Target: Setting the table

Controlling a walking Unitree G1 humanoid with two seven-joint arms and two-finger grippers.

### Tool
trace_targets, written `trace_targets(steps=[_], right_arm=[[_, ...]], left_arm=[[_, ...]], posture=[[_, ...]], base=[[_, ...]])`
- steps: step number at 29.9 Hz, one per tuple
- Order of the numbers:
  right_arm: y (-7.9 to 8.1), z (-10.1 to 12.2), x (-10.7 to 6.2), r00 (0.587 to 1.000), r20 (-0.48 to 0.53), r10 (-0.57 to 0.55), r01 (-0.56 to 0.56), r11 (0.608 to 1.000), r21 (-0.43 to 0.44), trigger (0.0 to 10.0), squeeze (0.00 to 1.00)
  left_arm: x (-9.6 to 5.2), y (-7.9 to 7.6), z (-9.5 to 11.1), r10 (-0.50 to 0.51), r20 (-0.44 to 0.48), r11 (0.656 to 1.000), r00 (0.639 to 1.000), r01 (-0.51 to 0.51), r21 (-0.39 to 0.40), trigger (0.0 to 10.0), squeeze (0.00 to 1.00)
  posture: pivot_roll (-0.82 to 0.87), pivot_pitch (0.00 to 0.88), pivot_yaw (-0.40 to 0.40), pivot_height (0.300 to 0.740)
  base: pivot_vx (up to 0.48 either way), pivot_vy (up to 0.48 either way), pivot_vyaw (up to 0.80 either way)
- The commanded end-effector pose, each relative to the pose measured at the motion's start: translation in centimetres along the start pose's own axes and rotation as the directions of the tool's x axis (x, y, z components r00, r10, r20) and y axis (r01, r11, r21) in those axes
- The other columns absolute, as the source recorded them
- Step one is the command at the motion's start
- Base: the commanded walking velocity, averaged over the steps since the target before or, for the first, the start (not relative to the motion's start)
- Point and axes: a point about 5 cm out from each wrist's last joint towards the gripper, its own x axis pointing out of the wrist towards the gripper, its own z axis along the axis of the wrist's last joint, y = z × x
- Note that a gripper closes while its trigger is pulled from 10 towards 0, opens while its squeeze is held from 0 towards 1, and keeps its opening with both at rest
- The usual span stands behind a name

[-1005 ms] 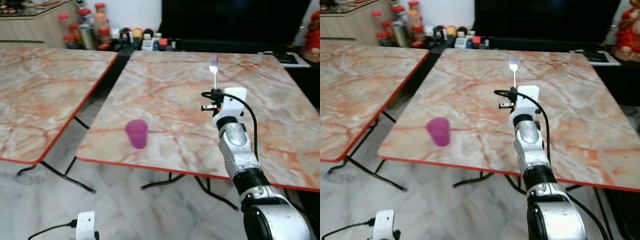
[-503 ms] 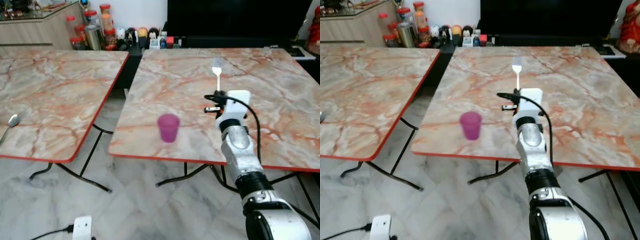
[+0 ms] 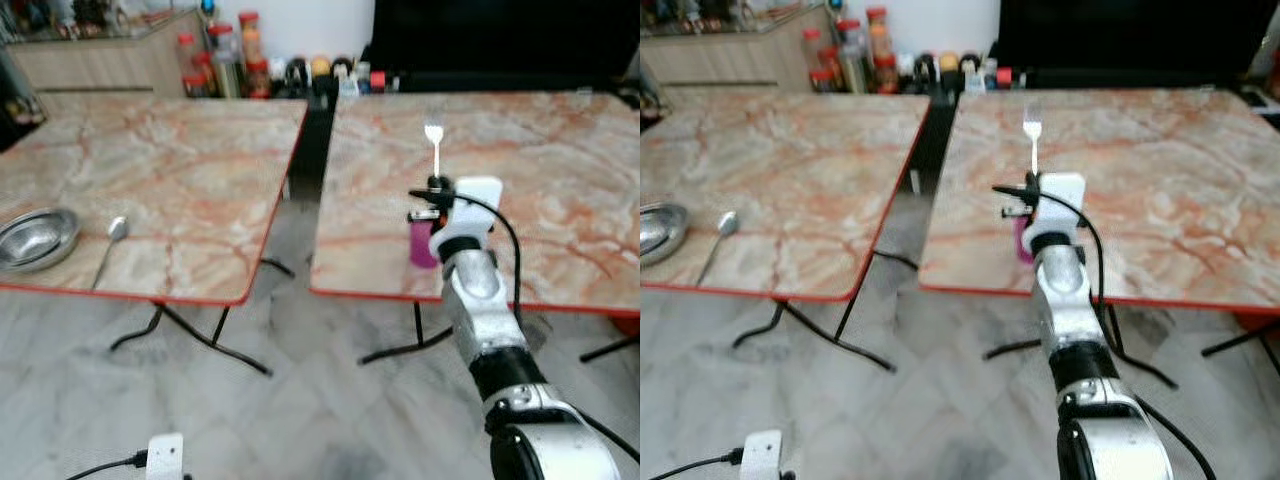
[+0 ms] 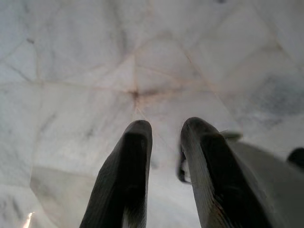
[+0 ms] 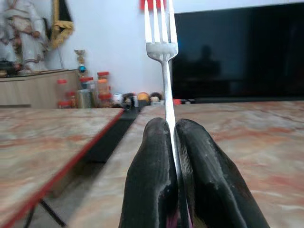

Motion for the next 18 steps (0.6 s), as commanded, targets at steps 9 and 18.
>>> trace_targets(steps=[9,18], right_arm=[[1.79,0.32,0.09,0.999,0.019,0.045,-0.045,0.999,0.022,10.0,0.0],[1.57,0.32,0.08,0.999,0.018,0.041,-0.042,0.999,0.018,10.0,0.0]], left_arm=[[-0.08,0.87,-0.34,0.029,-0.007,1.0,1.0,-0.029,-0.005,10.0,0.0],[-0.06,0.93,-0.26,0.03,-0.005,1.0,1.0,-0.03,-0.003,10.0,0.0]], posture=[[0.03,0.0,0.024,0.74],[0.03,0.0,0.025,0.74]], base=[[0.0,0.48,0.0],[0.0,0.48,0.0]])
